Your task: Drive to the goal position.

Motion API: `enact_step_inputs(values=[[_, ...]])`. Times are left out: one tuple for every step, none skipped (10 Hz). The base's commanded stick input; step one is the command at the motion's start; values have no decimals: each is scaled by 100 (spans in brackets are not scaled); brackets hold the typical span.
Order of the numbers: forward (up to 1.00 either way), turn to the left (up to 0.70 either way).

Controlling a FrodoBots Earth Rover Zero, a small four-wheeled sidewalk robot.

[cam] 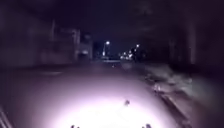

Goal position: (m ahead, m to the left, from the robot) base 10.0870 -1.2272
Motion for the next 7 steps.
enact_step_inputs(values=[[100,0],[100,0],[100,0],[100,-17],[100,-40],[100,-24],[100,-3]])
